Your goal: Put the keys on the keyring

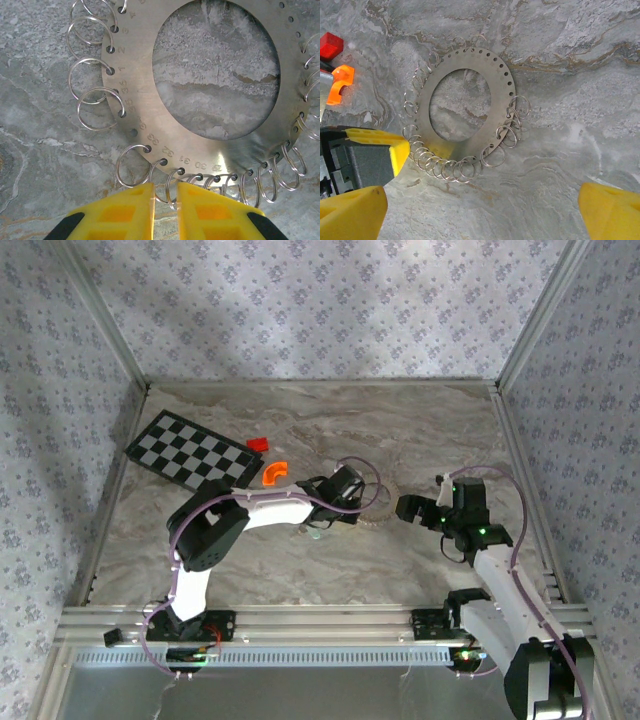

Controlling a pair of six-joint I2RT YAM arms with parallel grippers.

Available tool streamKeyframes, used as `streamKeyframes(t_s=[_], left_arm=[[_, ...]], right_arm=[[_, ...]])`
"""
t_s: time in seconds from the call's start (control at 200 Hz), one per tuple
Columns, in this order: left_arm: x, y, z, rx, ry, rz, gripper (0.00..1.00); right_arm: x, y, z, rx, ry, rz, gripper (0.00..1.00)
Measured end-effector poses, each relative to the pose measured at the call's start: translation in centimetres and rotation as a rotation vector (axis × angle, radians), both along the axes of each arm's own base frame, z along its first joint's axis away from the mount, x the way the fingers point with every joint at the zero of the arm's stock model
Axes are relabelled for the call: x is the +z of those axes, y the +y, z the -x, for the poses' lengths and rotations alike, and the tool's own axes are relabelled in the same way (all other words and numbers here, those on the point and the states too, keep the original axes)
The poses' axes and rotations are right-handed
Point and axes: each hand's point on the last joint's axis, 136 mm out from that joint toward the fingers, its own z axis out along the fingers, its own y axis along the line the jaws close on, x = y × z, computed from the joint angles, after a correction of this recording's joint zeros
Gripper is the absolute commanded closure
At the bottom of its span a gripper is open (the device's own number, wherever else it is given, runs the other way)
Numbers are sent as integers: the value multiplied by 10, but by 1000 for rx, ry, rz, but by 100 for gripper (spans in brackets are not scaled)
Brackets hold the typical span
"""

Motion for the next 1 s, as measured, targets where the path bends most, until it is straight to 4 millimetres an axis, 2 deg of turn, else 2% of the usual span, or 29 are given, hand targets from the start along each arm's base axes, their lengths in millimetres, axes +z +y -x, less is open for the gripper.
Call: streamKeyframes(t_s=[0.615,0.825,1.0], left_arm=[[7,-9,-3,-7,-7,36,82],[-5,-9,-2,-8,7,20,82],[-5,-10,-3,-7,5,23,81]], right_arm=[[3,-2,1,-8,-8,-1,0],[2,-4,1,-13,-7,-1,0],[2,-4,1,-15,-7,-1,0]])
